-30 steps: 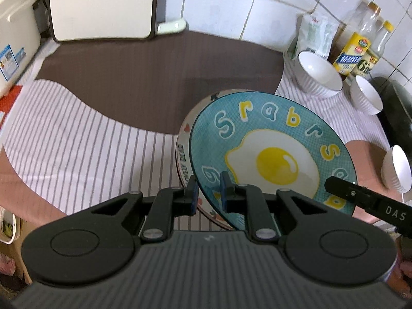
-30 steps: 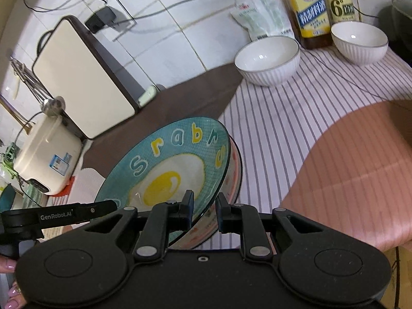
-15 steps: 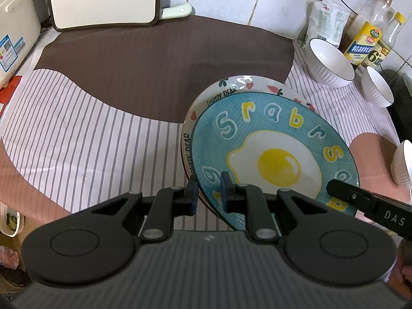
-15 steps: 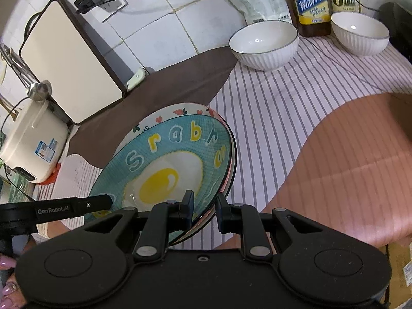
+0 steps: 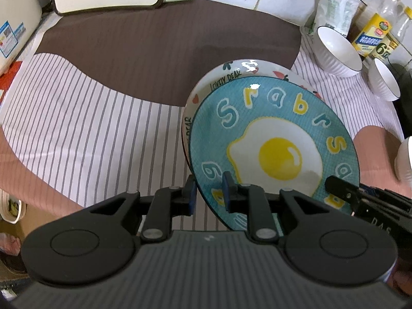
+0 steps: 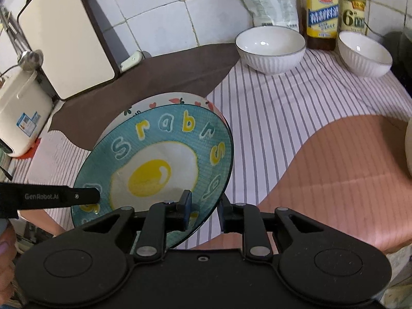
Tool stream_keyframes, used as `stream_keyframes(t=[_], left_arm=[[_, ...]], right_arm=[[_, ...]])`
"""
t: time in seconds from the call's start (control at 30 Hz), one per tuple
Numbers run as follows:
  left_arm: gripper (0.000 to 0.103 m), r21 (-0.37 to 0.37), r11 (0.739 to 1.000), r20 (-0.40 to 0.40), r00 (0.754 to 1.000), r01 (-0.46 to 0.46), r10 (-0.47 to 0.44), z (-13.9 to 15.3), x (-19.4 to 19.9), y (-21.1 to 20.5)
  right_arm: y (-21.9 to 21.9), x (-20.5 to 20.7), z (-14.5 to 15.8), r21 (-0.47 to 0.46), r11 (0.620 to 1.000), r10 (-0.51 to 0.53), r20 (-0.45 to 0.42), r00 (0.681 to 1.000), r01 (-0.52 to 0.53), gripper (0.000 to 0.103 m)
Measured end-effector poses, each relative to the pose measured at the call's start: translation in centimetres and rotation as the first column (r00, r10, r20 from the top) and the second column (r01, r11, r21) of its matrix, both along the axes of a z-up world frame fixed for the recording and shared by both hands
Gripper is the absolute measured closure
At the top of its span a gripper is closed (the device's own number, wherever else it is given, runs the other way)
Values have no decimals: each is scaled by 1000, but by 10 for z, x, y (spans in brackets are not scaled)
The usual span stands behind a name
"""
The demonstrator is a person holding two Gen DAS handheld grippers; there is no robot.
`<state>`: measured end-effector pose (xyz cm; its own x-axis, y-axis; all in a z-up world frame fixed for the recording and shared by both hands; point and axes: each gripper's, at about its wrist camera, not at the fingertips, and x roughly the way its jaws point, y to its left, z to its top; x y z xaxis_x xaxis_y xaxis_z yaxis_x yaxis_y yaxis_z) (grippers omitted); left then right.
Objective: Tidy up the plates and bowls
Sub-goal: 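Lower the blue plate onto the pink plate, then open both grippers and withdraw them from the plate stack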
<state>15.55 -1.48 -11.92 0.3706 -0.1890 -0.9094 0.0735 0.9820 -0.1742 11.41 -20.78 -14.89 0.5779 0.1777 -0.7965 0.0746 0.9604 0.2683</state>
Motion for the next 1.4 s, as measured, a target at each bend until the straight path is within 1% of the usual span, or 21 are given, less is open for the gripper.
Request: stream_keyframes(t=[0.07,0.1,0.2,0.3,0.47,0.7,0.83,1.03,1.13,1.23,1.4], left_arm=[[84,1,1000,-9,1000,-8,8,-1,1,-1],[84,3,1000,-13,1000,-12,12,-1,1,-2],[83,25,1000,-30,999,-16,17,-2,5,-6],[83,50,999,-25,1000,-6,7,-1,5,-11],[83,67,998,-12,1000,-13,14,-1,3,-13],[84,101,995,7,1000,-26,25,-2,1,-19],[85,98,995,8,1000,-29,29,-1,-1,-19],[84,100,995,15,1000,-22,21,16,-18,-15],[84,90,996,19,1000,-18,17,28,-27,-17],[82,92,996,52,999,10,-15,46,-40,-24],[78,91,993,105,991,80,-89,79,-62,-45]], right_arm=[[3,1,1,-23,1000,5,3,1000,-5,75],[5,2,0,-34,999,11,5,1000,-11,72],[12,8,-2,-100,994,50,25,998,-47,69],[16,13,-2,-164,984,80,43,996,-72,69],[16,13,-3,-194,977,101,66,993,-87,69],[21,12,-8,-266,958,139,111,984,-105,69],[19,10,-6,-246,964,132,121,984,-99,69],[5,-20,17,-217,972,136,202,970,-91,69],[-5,-36,33,-230,970,140,245,959,-83,68],[-18,-53,48,-244,968,127,287,949,-55,65],[-43,-82,73,-243,970,94,356,930,-5,57]])
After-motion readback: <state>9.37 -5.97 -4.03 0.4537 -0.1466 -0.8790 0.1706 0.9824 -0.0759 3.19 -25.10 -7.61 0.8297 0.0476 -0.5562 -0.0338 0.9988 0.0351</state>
